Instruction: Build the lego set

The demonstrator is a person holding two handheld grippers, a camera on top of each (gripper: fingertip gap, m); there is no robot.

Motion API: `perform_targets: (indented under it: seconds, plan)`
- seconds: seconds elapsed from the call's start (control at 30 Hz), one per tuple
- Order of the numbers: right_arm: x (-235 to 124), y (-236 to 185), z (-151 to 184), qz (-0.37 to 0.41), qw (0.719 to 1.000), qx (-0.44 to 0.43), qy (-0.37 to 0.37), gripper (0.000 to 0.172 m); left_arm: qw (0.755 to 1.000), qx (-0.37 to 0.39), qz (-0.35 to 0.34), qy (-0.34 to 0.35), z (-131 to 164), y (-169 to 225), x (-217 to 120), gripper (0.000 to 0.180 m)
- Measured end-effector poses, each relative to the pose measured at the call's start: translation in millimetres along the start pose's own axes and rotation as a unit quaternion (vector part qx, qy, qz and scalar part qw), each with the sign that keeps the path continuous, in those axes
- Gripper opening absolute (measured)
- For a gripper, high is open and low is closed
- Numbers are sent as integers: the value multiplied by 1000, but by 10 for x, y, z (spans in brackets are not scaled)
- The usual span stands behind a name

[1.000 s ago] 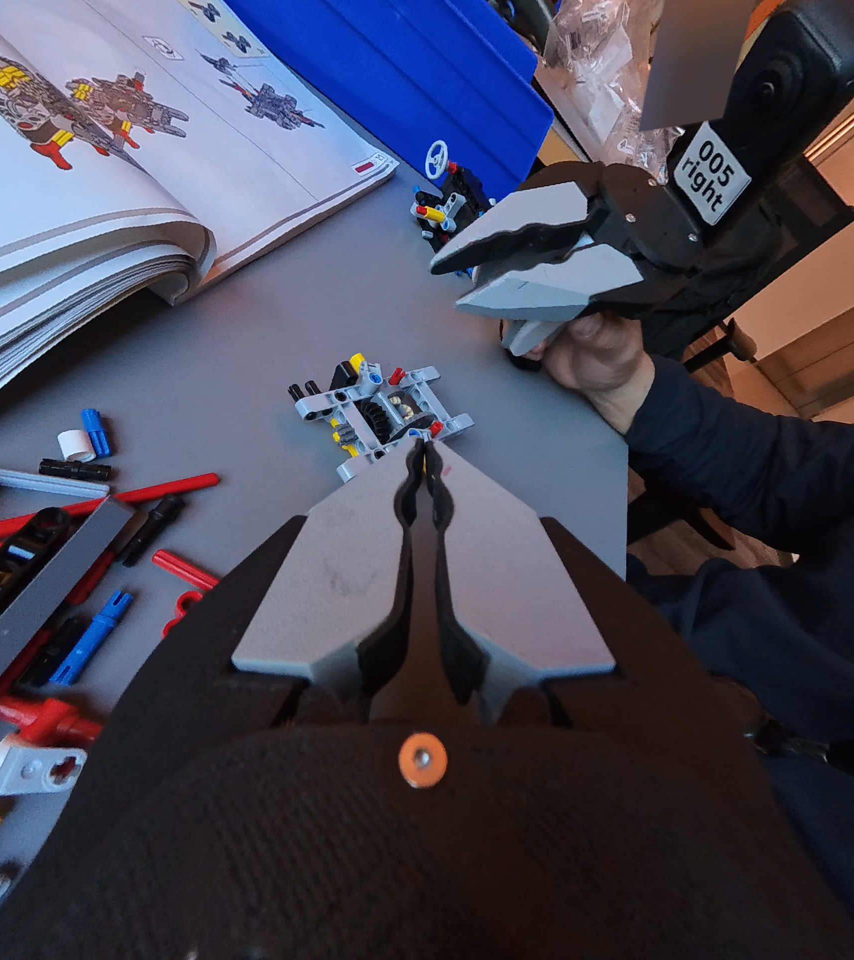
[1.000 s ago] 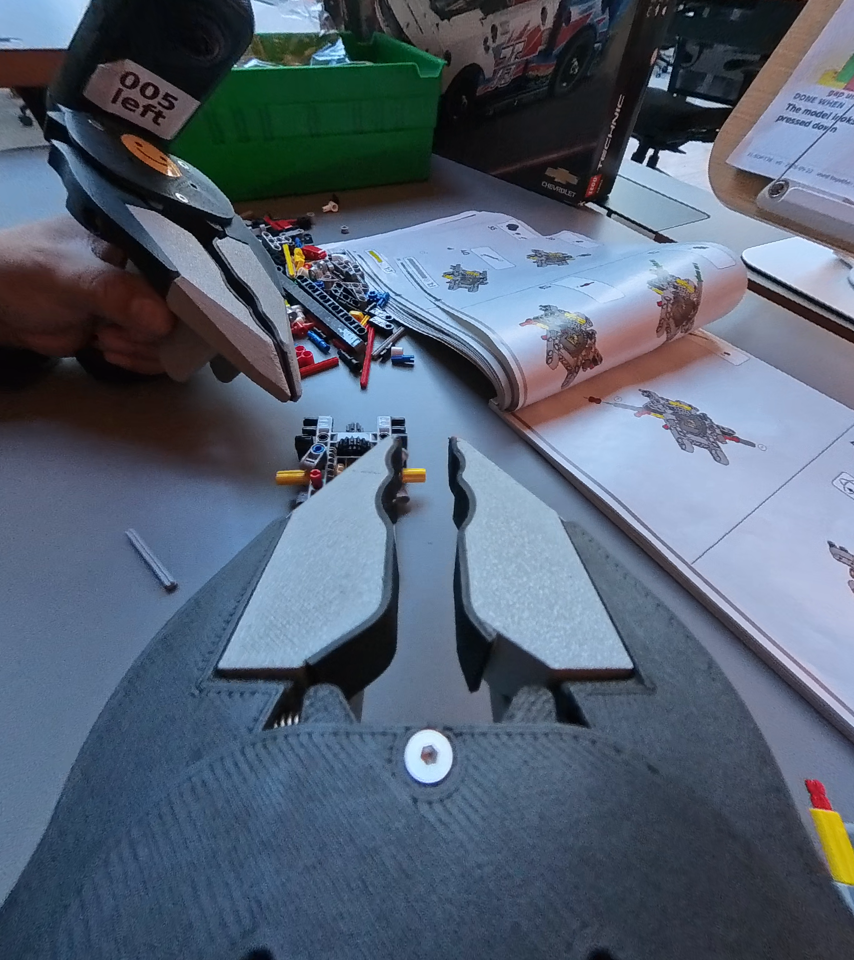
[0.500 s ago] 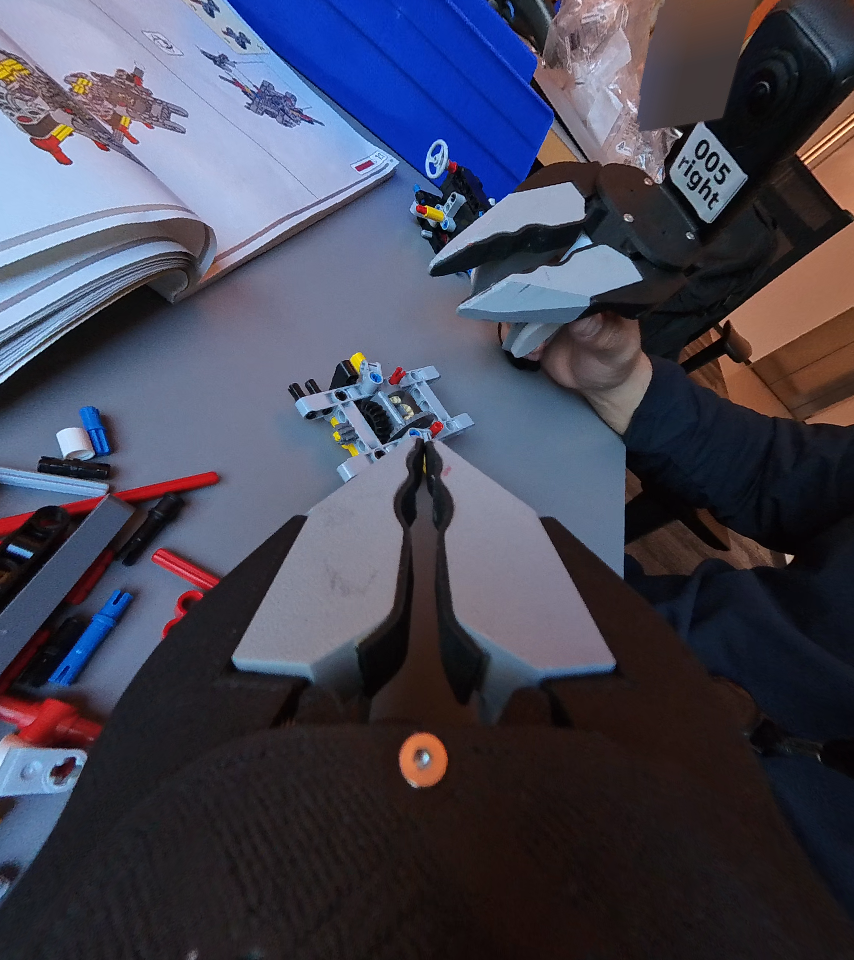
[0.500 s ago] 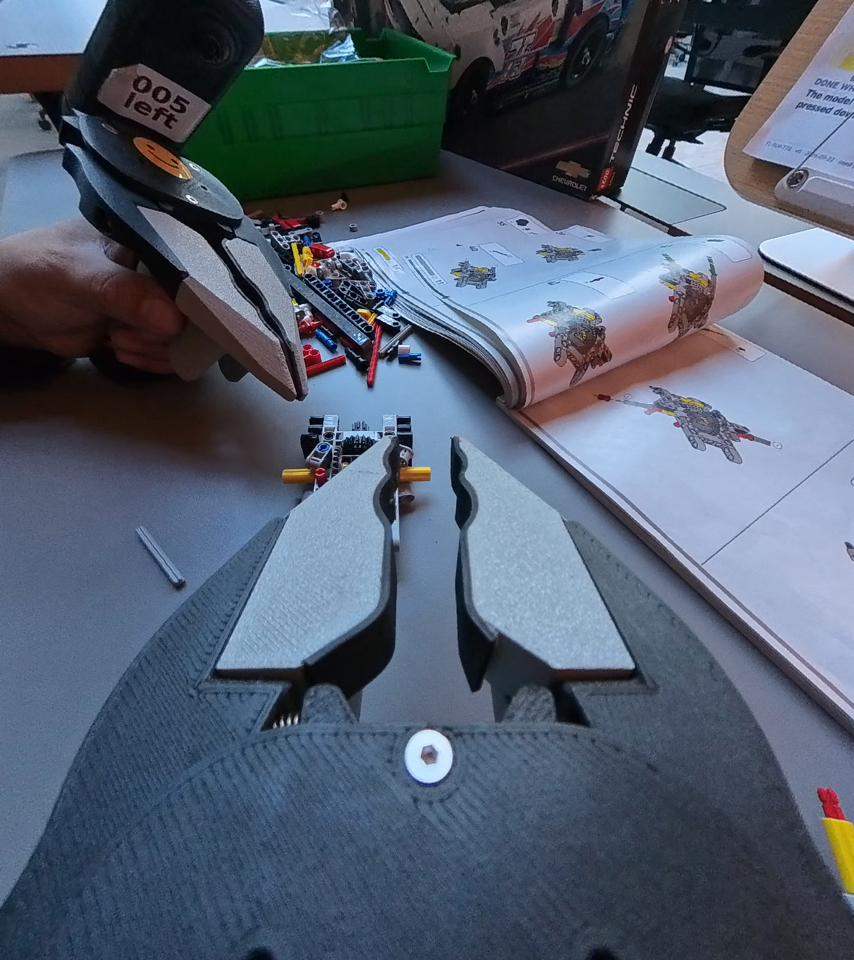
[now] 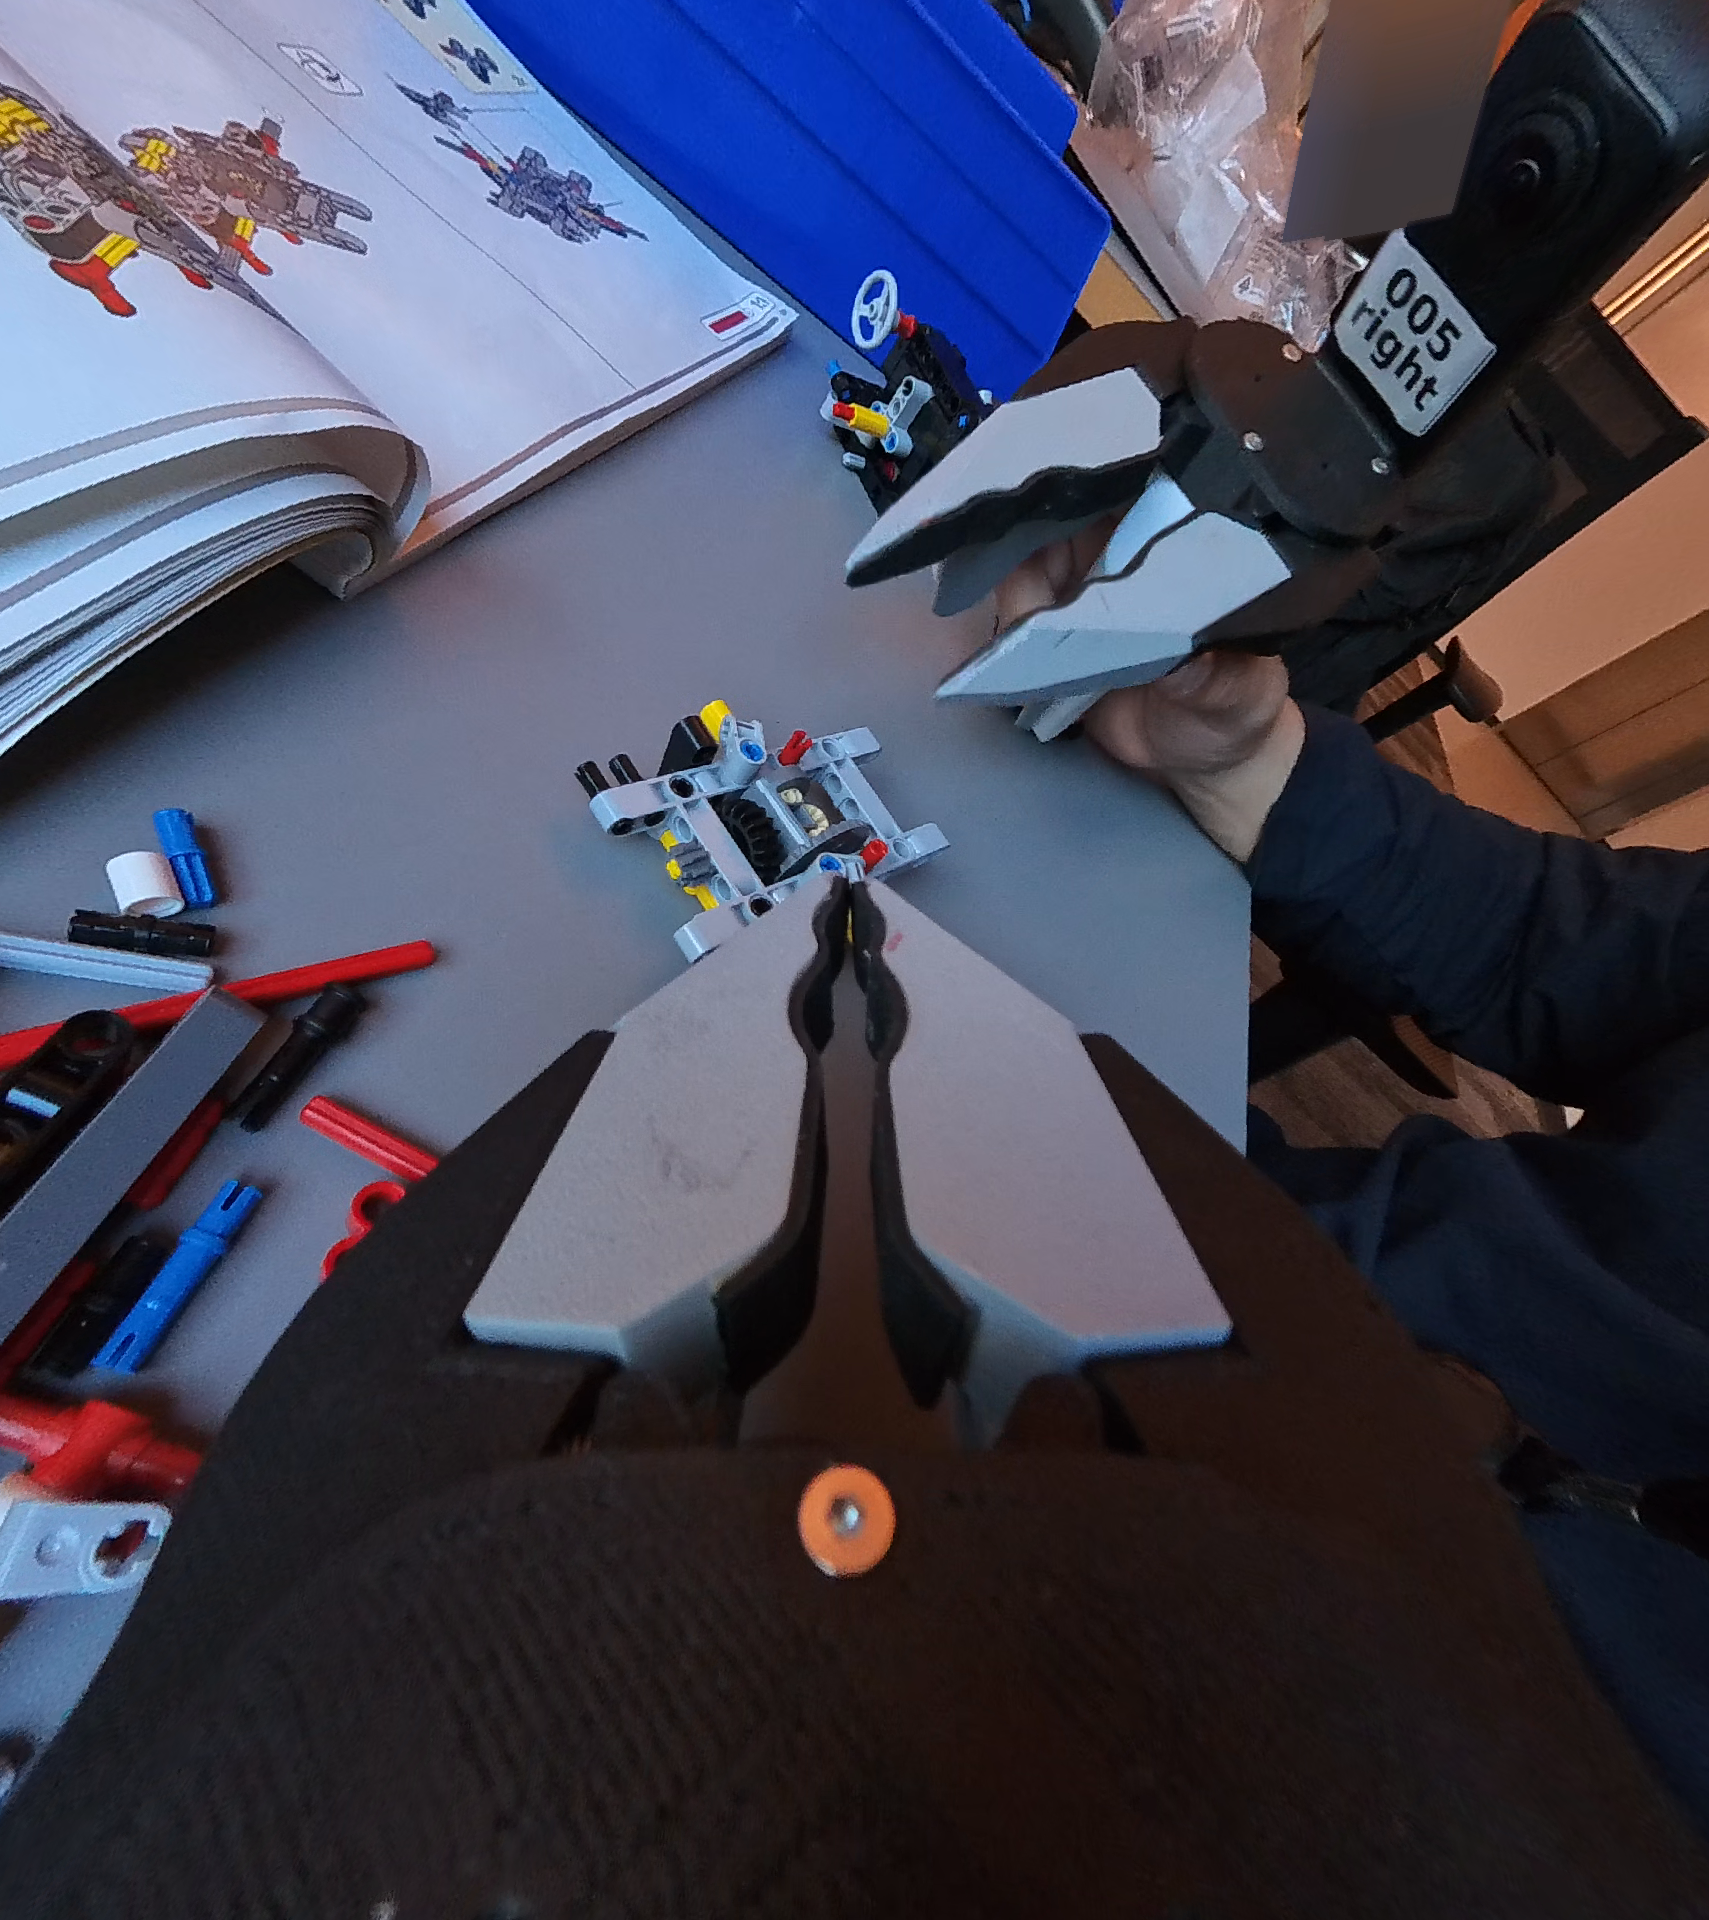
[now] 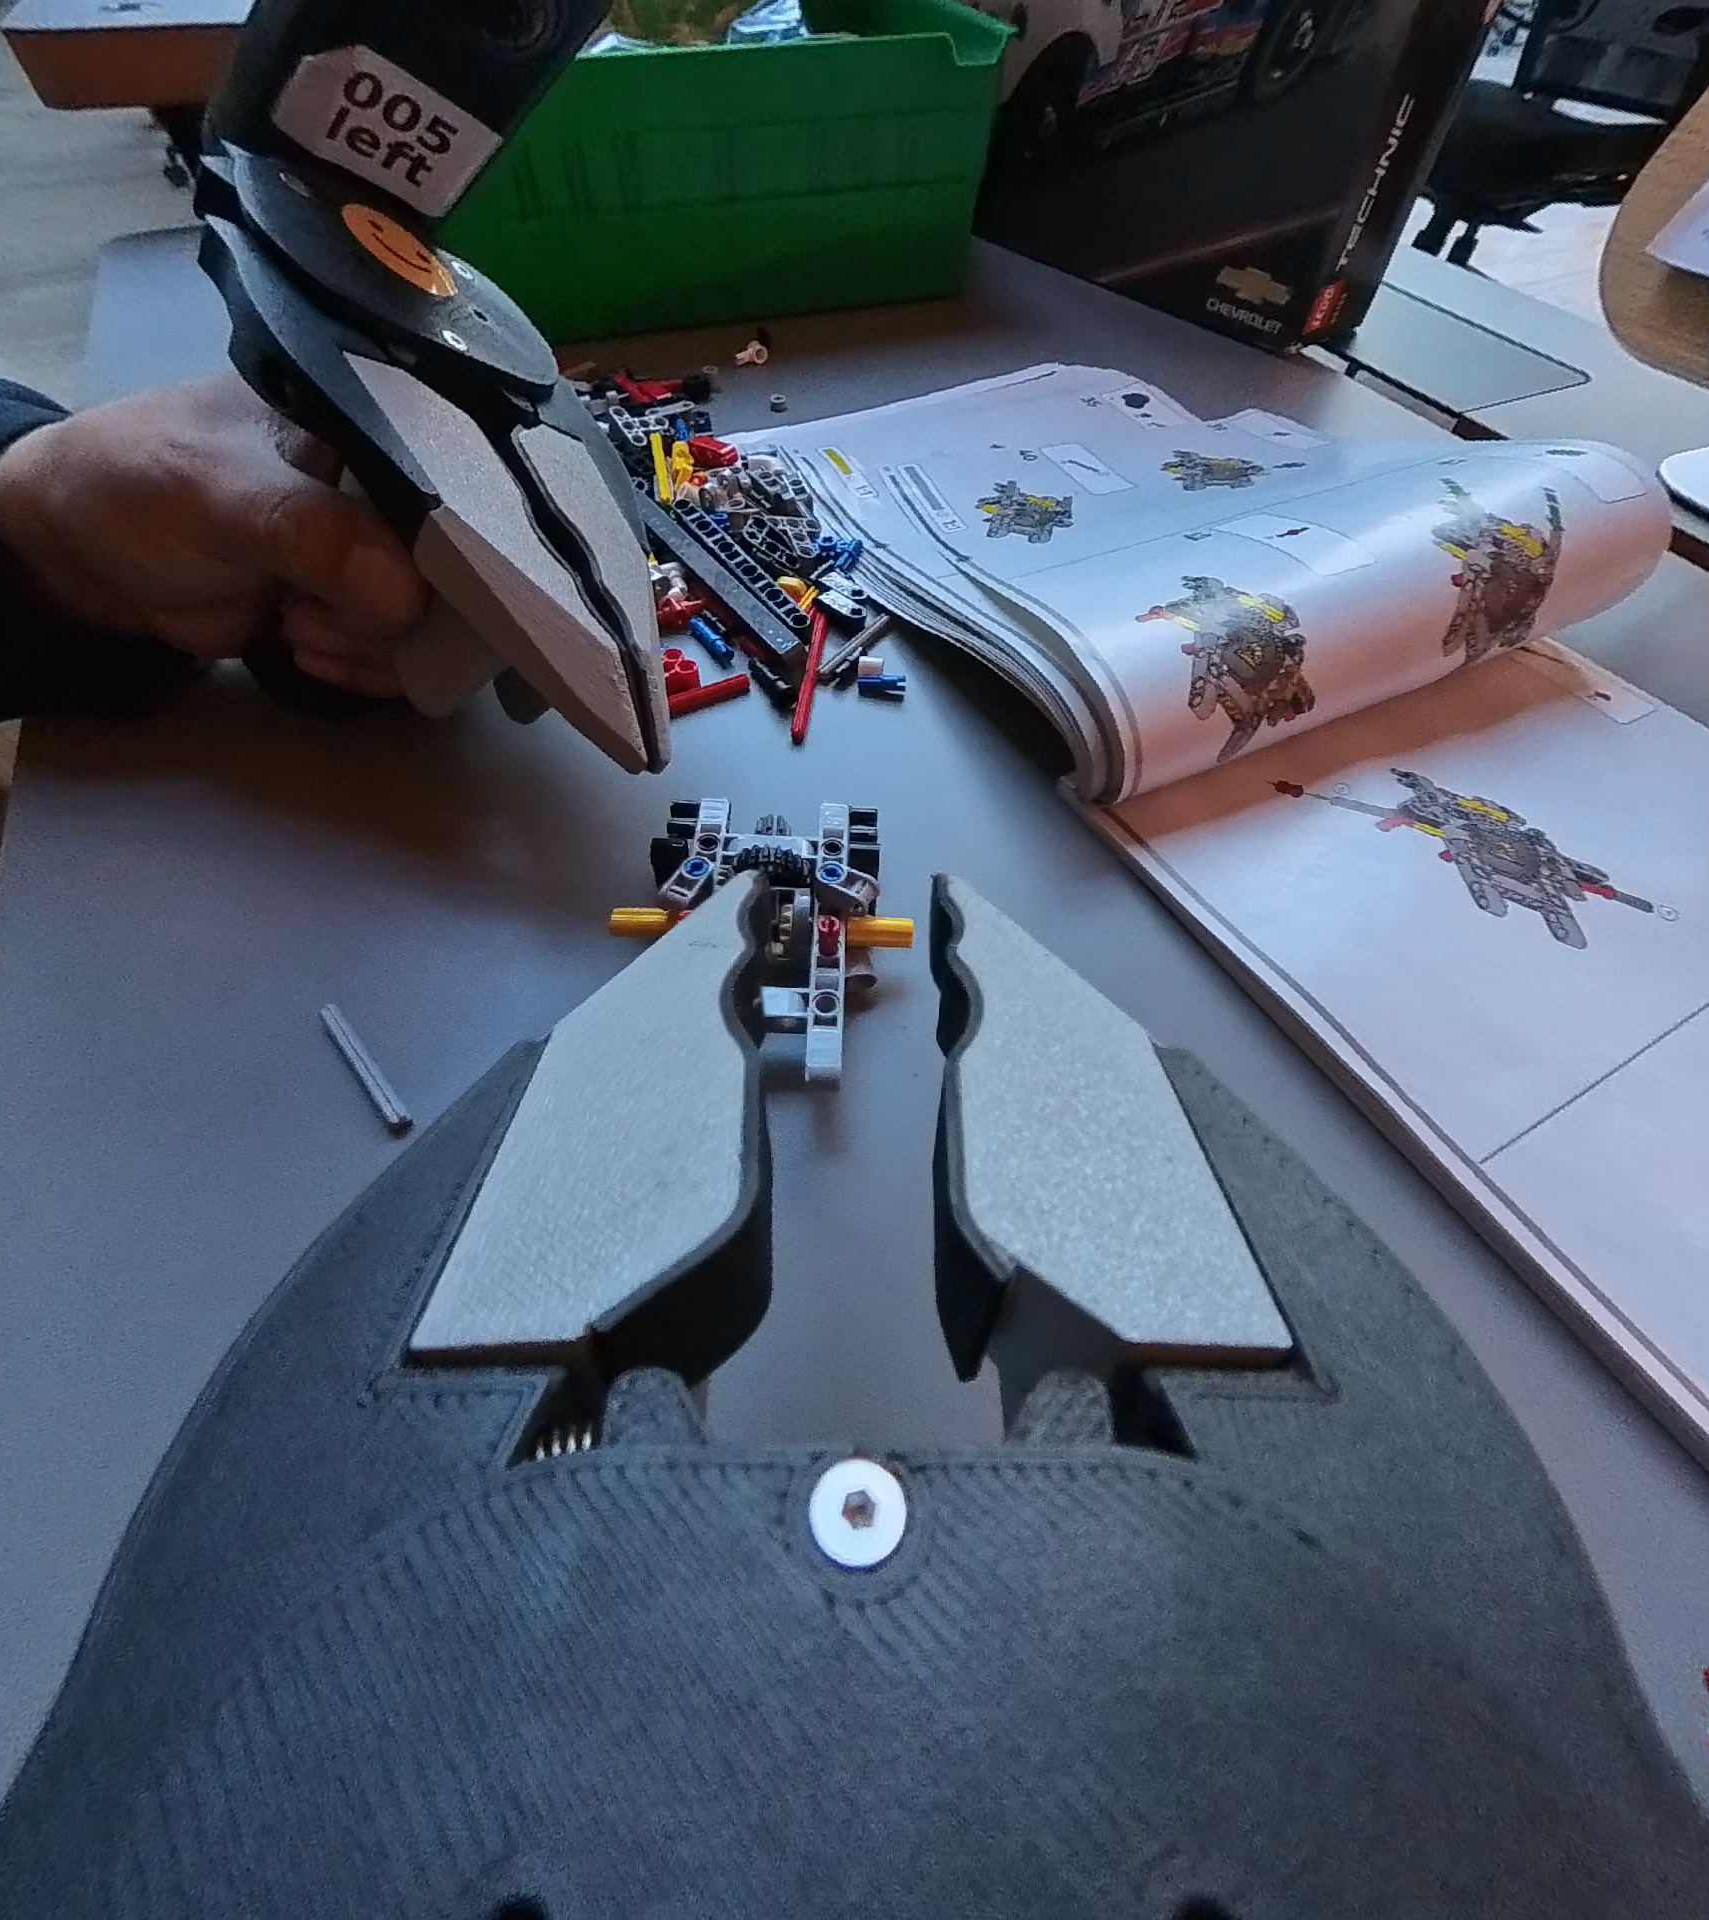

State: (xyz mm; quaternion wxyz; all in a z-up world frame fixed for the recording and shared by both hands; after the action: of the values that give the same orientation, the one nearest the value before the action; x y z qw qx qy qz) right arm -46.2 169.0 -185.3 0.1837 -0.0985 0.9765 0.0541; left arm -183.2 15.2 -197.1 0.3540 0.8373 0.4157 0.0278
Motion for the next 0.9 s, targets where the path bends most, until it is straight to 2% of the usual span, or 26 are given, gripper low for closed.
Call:
perform_targets:
  seconds: [0.2,0.37,0.47,0.6,0.9]
  plan:
    - [86,68,-23,-44,999,12,-14,25,1000,1,-1,-4,4,1,8,0]
    - [296,86,-45,-84,994,-32,-64,29,1000,1,-1,-3,4,1,8,0]
    - [380,8,4,-83,989,-78,-91,28,1000,0,2,-2,3,0,7,0]
    - [388,-39,16,-71,987,-109,-91,23,1000,-5,8,-5,5,-7,11,0]
    - [356,-13,1,-94,988,-90,-78,18,1000,-9,8,-5,5,-13,13,0]
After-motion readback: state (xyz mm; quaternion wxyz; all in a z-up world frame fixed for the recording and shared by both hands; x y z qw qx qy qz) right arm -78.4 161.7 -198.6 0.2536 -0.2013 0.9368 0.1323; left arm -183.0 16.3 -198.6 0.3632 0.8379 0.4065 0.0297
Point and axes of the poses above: each gripper's, where its closed fingertips meet, x out along the fingers, z out of its underside, y = z × x across the jaws, the point moved 9 cm from there along -x, back along the fingers, and after that the axes turned 11 degrees about z, right-handed, at the moved point
